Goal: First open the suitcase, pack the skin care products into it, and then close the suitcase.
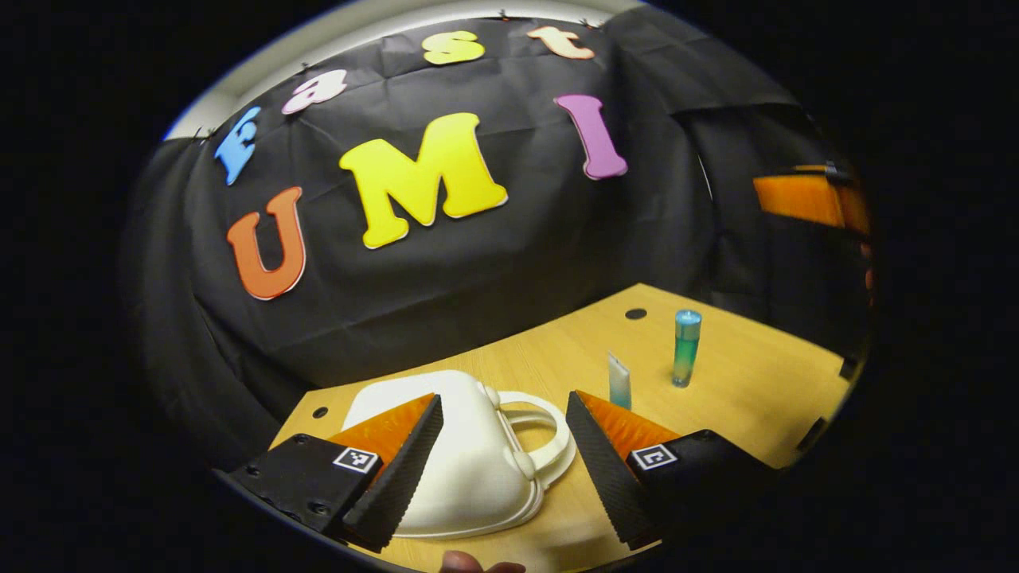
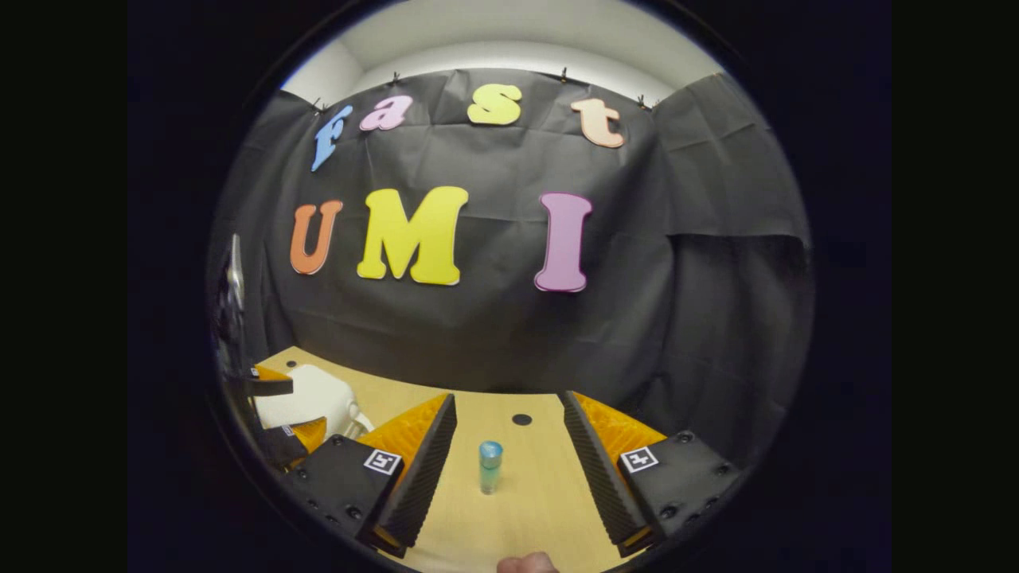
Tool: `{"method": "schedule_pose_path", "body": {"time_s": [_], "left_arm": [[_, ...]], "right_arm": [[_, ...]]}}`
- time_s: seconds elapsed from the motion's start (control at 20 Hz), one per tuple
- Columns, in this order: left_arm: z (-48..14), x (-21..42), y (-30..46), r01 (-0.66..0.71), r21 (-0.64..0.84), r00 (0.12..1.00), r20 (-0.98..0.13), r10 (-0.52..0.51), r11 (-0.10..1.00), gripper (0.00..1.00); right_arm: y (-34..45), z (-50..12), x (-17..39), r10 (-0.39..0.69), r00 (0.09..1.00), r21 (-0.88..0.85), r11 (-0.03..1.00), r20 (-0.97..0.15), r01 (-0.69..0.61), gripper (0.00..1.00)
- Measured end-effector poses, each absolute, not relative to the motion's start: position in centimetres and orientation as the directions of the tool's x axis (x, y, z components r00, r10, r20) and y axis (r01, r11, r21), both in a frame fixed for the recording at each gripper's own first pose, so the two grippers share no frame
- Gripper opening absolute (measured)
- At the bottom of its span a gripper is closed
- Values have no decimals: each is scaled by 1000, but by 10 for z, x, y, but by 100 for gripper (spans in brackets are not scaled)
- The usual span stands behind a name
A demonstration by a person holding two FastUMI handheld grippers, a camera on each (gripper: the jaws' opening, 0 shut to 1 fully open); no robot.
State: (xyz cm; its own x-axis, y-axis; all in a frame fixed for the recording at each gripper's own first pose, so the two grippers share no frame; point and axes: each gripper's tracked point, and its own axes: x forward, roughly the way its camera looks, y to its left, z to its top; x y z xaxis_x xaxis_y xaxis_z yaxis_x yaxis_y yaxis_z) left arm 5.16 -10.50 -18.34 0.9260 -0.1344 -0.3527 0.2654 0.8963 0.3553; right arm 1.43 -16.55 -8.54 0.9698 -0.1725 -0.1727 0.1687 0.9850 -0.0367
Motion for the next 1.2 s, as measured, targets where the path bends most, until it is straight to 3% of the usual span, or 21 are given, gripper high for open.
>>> {"method": "schedule_pose_path", "body": {"time_s": [0.25, 0.7, 0.75, 0.9, 0.95, 1.2], "left_arm": [[-243, 64, -121, 372, 521, 873, -477, -100, 768, 99], [-292, 102, -119, 439, 678, 835, -551, 12, 589, 94], [-291, 100, -121, 445, 685, 832, -555, 18, 577, 73], [-307, 103, -118, 460, 680, 807, -588, 50, 571, 54], [-308, 103, -118, 459, 680, 805, -591, 57, 572, 42], [-300, 105, -126, 466, 680, 814, -580, 26, 566, 24]], "right_arm": [[-202, -110, 18, -210, 953, -17, 977, -220, 211, 80], [-266, -132, 10, -298, 918, 2, 951, -260, 309, 81], [-267, -132, 9, -299, 917, -2, 951, -263, 309, 81], [-270, -133, 2, -307, 915, -12, 949, -263, 315, 81], [-271, -131, 0, -311, 914, -13, 948, -260, 319, 81], [-261, -127, -9, -316, 914, -21, 947, -255, 321, 81]]}}
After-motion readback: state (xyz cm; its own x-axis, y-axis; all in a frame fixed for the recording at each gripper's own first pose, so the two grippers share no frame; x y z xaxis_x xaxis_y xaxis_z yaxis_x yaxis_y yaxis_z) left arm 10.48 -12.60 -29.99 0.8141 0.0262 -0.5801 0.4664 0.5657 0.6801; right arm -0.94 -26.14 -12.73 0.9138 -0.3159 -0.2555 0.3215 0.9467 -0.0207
